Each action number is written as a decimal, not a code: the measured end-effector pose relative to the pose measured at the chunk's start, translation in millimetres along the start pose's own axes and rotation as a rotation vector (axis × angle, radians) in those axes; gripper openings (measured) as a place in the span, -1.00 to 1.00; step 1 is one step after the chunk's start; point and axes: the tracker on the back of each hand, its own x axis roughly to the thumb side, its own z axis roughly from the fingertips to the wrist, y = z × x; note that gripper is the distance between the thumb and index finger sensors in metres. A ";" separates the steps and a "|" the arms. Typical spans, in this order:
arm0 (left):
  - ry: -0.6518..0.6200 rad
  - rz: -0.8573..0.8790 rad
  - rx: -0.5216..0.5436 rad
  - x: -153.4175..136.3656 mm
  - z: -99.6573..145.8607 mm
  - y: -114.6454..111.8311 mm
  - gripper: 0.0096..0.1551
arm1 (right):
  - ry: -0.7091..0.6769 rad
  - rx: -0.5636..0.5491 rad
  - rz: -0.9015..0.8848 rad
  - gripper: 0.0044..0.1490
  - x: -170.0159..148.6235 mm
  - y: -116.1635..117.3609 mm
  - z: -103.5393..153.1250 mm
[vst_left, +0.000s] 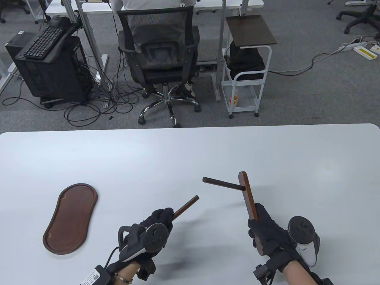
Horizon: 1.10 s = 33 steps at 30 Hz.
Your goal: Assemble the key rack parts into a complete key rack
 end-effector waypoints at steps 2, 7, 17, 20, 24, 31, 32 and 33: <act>-0.036 0.017 0.001 9.7 -0.4 1.1 -0.43 | -0.002 -0.003 -0.004 -0.13 0.3 -0.3 0.0; -0.116 0.082 -0.008 33.5 -6.5 1.3 -0.45 | -0.003 -0.009 -0.025 -0.13 1.0 -1.2 0.0; -0.209 0.189 -0.026 73.3 -20.0 0.8 -0.49 | -0.002 -0.015 -0.038 -0.14 1.4 -3.1 0.7; -0.222 0.202 -0.049 82.9 -23.5 -1.7 -0.49 | -0.005 -0.011 -0.037 -0.14 1.6 -3.4 0.8; -0.221 0.211 -0.063 86.9 -25.4 -5.9 -0.50 | -0.011 -0.011 -0.038 -0.14 2.0 -3.8 1.2; -0.218 0.221 -0.076 90.1 -26.1 -7.9 -0.50 | -0.020 -0.004 -0.027 -0.14 2.1 -1.7 1.6; -0.217 0.221 -0.078 90.3 -26.5 -7.8 -0.50 | -0.020 -0.003 -0.030 -0.14 2.2 -1.5 1.8; -0.214 0.226 -0.083 90.7 -27.2 -7.7 -0.50 | -0.022 0.000 -0.033 -0.14 2.4 -0.8 1.7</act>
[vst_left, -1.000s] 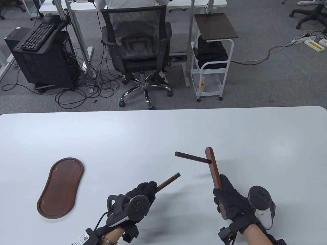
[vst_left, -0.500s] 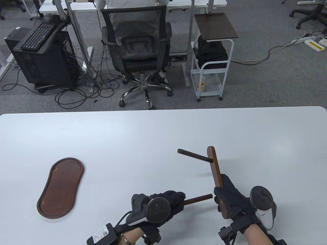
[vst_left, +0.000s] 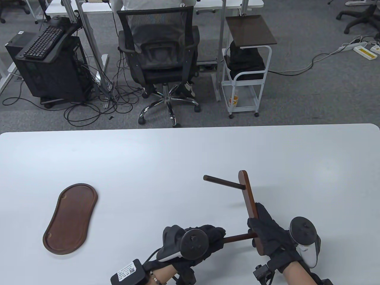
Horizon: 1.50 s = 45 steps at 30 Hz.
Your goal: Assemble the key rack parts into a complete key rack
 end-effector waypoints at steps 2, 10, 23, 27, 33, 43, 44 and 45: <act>0.006 0.010 -0.015 1.2 -1.8 0.0 -0.50 | -0.007 0.007 0.006 -0.14 1.2 2.6 0.4; 0.021 -0.009 -0.038 5.2 -6.2 4.4 -0.50 | -0.015 -0.012 0.063 -0.15 1.5 4.4 1.9; 0.036 -0.045 -0.054 20.5 -17.3 7.8 -0.51 | -0.038 -0.064 0.206 -0.20 6.3 13.0 5.9; 0.040 -0.037 -0.054 22.1 -19.0 7.5 -0.51 | -0.044 -0.085 0.238 -0.20 8.2 13.9 7.4; 0.045 -0.039 -0.053 23.8 -18.3 5.2 -0.51 | -0.055 -0.094 0.282 -0.20 10.9 16.1 9.3; 0.038 -0.061 -0.037 26.8 -17.5 1.4 -0.51 | -0.053 -0.076 0.284 -0.18 9.6 16.0 8.4; 0.036 -0.070 -0.033 27.2 -16.9 0.8 -0.51 | -0.047 -0.067 0.275 -0.18 8.3 16.9 7.7; 0.034 -0.077 -0.030 27.4 -16.7 0.5 -0.51 | -0.045 -0.063 0.276 -0.17 8.1 17.2 7.6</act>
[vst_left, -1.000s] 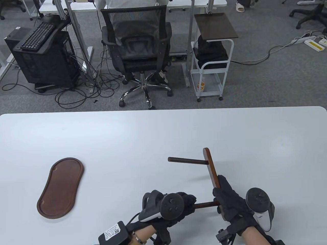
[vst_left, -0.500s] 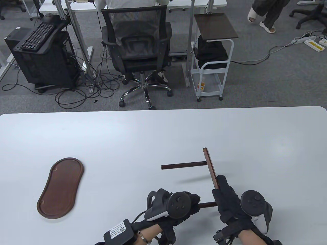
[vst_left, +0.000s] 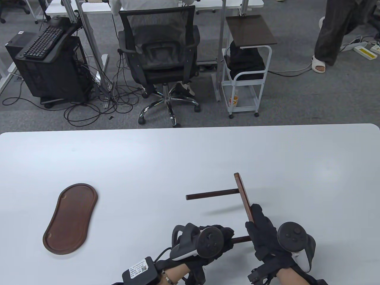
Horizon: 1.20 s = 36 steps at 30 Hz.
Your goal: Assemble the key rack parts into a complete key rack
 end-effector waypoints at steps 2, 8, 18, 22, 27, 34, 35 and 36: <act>-0.002 -0.013 0.005 0.3 0.7 -0.6 -0.50 | 0.001 0.008 0.006 -0.17 -0.5 0.8 0.0; -0.004 -0.013 0.026 0.7 1.5 2.3 -0.46 | 0.016 0.025 -0.020 -0.17 -0.8 2.6 0.1; -0.027 0.002 0.056 2.3 5.1 7.8 -0.38 | 0.060 0.056 -0.086 -0.18 -7.4 3.2 -1.9; -0.033 0.015 0.070 0.2 6.9 12.2 -0.39 | 0.070 0.068 -0.120 -0.18 -9.0 2.8 -2.5; -0.043 0.041 0.067 -4.0 11.2 19.0 -0.39 | 0.077 0.081 -0.160 -0.18 -10.1 1.4 -3.0; 0.006 0.044 0.134 -30.7 23.4 38.7 -0.38 | 0.089 0.080 -0.180 -0.18 -12.8 -1.0 -3.7; 0.023 0.047 0.137 -36.1 24.9 41.2 -0.38 | 0.090 0.079 -0.181 -0.18 -12.9 -1.2 -3.7; 0.045 0.052 0.141 -43.3 27.0 43.9 -0.38 | 0.092 0.078 -0.181 -0.18 -12.9 -1.4 -3.8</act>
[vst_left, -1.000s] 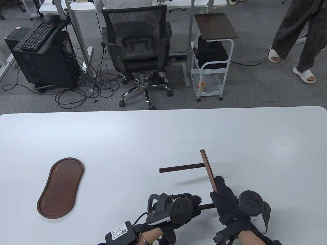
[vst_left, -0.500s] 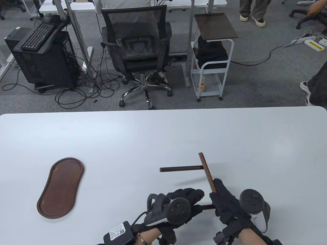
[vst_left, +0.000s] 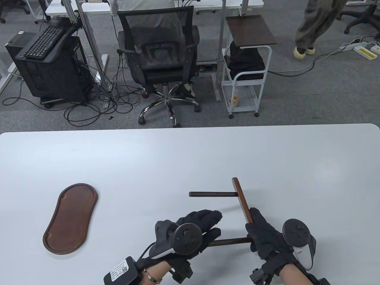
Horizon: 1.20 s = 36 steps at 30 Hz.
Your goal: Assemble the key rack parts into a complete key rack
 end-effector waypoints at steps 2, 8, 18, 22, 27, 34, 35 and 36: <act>0.045 -0.001 0.016 -14.6 3.2 5.8 -0.38 | 0.004 -0.001 -0.004 -0.18 0.3 -0.3 0.2; 0.218 -0.030 0.056 -71.9 19.8 17.5 -0.38 | 0.008 -0.003 -0.010 -0.18 0.6 -0.7 0.3; 0.531 -0.171 0.061 -169.7 63.0 16.2 -0.38 | 0.015 -0.015 -0.026 -0.18 -0.1 -3.3 -0.4; 0.666 -0.219 0.049 -202.7 76.9 19.9 -0.35 | 0.017 -0.021 -0.032 -0.19 0.1 -4.1 -0.3; 0.826 -0.237 -0.046 -229.9 89.4 15.6 -0.25 | 0.018 -0.028 -0.037 -0.18 -0.2 -6.1 -0.5; 0.991 -0.163 -0.213 -252.3 99.4 -1.2 -0.13 | 0.020 -0.028 -0.041 -0.18 -0.2 -7.0 -0.4; 1.009 -0.152 -0.239 -255.2 100.5 -4.2 -0.13 | 0.020 -0.028 -0.040 -0.19 -0.1 -7.1 -0.4; 1.016 -0.141 -0.259 -256.6 101.1 -6.1 -0.12 | 0.019 -0.028 -0.040 -0.18 -0.1 -7.2 -0.3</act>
